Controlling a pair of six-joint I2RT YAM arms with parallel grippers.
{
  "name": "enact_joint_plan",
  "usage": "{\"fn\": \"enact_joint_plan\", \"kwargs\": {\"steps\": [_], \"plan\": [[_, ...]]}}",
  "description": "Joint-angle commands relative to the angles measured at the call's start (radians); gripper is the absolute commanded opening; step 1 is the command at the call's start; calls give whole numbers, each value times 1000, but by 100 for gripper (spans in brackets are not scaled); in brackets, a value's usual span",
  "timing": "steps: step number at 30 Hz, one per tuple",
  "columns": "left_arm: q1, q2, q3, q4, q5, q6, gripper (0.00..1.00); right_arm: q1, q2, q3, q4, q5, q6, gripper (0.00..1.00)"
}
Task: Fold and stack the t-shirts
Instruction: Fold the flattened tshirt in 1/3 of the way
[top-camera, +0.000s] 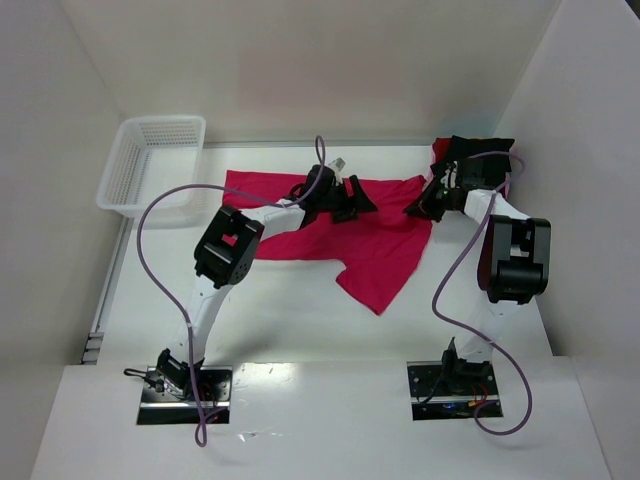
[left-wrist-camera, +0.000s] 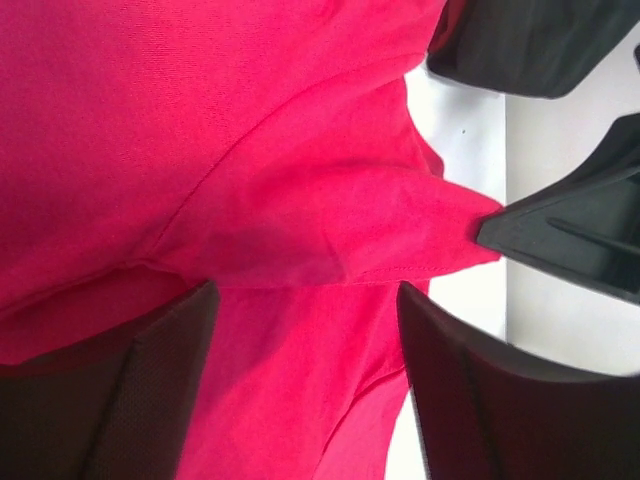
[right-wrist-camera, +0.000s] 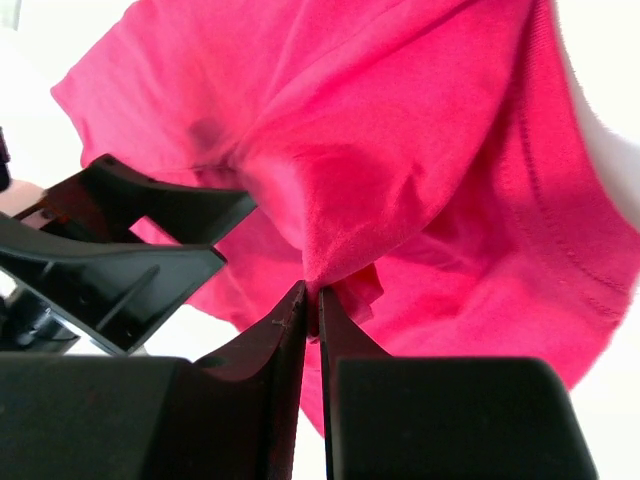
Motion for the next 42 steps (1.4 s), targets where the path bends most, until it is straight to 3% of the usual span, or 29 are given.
{"fn": "enact_joint_plan", "kwargs": {"steps": [1, 4, 10, 14, 20, 26, 28, 33, 37, 38, 42], "plan": [[5, 2, 12, 65, 29, -1, 91, 1, -49, 37, 51, -63, 46, 14], [5, 2, 0, 77, 72, -1, 99, 1, -40, 47, 62, -86, 67, 14], [5, 2, -29, 144, 126, -35, 99, -17, -40, 57, 80, -104, 130, 12], [5, 11, -29, 155, 135, -47, 90, -17, -52, 57, 64, -69, 121, 12], [5, -12, 5, 37, 88, 19, 86, -17, -85, 46, -7, 83, 15, 33], [112, -118, 5, -78, 8, 151, 82, -17, -138, 18, -38, 153, -51, 51], [164, -118, 20, -109, -3, 180, 82, -8, -163, 18, -49, 153, -63, 51], [213, -136, 114, -277, -32, 303, 96, 85, -212, 18, -84, 262, -99, 57], [204, -161, 187, -409, -185, 408, 99, 179, -212, 9, -93, 311, -99, 57], [204, -146, 204, -467, -289, 427, 99, 214, -201, -2, -93, 311, -99, 56], [195, -83, 293, -596, -450, 493, 99, 301, -177, -12, -93, 379, -89, 52]]}}
